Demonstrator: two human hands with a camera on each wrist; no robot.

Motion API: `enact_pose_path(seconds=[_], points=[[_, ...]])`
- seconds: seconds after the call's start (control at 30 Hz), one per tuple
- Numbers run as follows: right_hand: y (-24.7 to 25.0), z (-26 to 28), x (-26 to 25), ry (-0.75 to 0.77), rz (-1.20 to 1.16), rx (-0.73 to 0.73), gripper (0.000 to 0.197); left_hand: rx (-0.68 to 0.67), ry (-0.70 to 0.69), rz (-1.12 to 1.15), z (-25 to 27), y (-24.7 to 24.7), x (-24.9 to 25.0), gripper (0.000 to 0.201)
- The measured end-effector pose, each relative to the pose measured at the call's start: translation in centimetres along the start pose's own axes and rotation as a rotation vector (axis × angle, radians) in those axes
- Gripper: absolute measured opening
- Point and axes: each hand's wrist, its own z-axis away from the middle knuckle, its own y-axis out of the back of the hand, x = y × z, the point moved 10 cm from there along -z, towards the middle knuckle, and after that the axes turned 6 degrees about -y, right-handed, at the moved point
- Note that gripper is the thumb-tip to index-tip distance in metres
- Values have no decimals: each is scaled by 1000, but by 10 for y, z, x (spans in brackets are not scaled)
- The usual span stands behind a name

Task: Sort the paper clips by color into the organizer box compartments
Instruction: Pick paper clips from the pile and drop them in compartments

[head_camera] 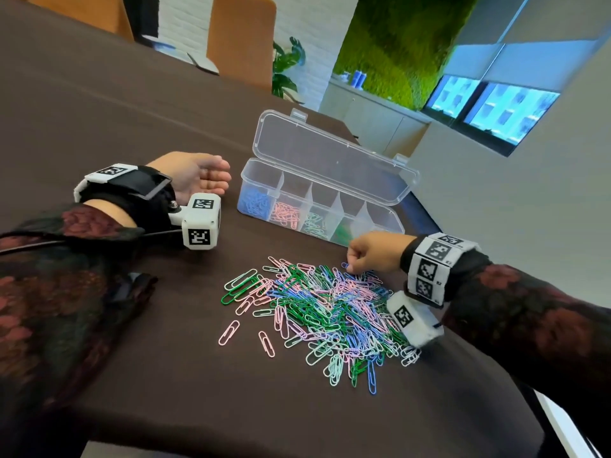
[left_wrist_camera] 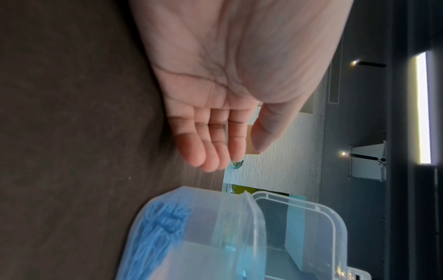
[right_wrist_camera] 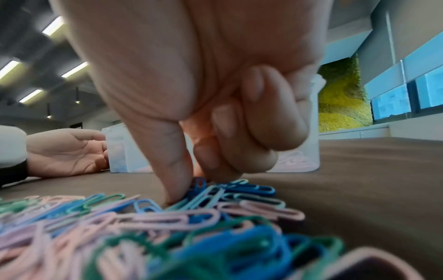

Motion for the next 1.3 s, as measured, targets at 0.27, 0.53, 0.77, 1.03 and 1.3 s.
enact_pose_path(seconds=[0.27, 0.53, 0.77, 1.03, 1.3], points=[[4, 23, 44, 106, -1274, 29, 28, 6, 1, -27, 4, -1, 2, 21], [-29, 24, 67, 49, -1823, -194, 60, 6, 9, -29, 2, 2, 1, 22], [-22, 5, 69, -207, -751, 43, 10, 4, 9, -28, 0, 3, 1, 22], [-13, 10, 45, -177, -341, -4, 23, 1, 3, -15, 2, 1, 2, 21], [10, 28, 39, -65, -1386, 47, 24, 19, 6, -2, 4, 0, 2, 22]])
